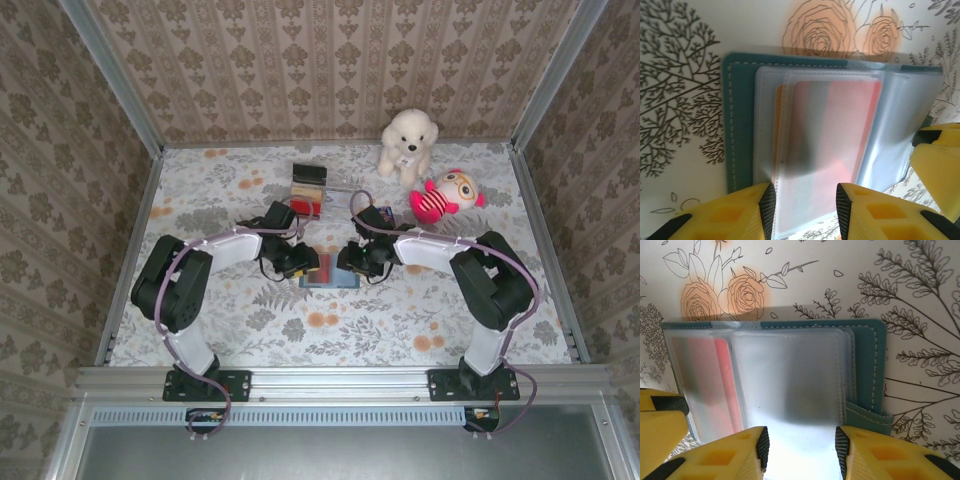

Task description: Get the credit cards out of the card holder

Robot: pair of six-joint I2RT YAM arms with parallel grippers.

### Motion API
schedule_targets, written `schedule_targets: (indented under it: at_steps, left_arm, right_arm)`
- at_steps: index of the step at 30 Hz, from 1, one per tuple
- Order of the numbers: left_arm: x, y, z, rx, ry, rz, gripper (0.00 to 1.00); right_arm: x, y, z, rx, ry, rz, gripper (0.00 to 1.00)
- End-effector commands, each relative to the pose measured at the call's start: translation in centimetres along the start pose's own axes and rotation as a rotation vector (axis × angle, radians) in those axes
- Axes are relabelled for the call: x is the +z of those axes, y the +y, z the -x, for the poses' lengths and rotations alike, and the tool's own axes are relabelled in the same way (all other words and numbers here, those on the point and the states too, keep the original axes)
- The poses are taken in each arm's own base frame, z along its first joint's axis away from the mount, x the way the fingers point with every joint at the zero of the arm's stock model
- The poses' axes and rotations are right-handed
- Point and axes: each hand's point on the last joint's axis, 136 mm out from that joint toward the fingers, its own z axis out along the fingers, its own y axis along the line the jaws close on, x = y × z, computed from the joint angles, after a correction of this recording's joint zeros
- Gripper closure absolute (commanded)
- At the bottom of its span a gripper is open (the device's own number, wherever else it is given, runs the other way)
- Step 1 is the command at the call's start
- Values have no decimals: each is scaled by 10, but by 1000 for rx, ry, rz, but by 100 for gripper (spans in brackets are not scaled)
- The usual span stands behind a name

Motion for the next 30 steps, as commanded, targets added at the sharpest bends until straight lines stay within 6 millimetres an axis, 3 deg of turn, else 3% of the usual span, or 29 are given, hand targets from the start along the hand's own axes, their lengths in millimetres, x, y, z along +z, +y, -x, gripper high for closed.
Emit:
schedule_targets:
  at_steps: [1, 5, 14, 17, 30]
  left_arm:
    - [-7, 2, -4, 24, 8, 47, 59]
    - [-14, -4, -2, 47, -7, 43, 58]
    - [-4, -10, -6, 60, 30, 20, 61]
    - [-5, -14, -7, 68, 30, 3, 67]
    - [-9, -1, -7, 75, 25, 72, 64]
  right_arm:
    - [13, -19, -15, -2, 69, -79, 57]
    - [17, -23, -17, 4, 81, -89, 57]
    - [21, -26, -19, -11, 97, -109, 58]
    - [23, -27, -20, -12, 104, -110, 58]
    - [26, -29, -22, -7, 118, -118, 59]
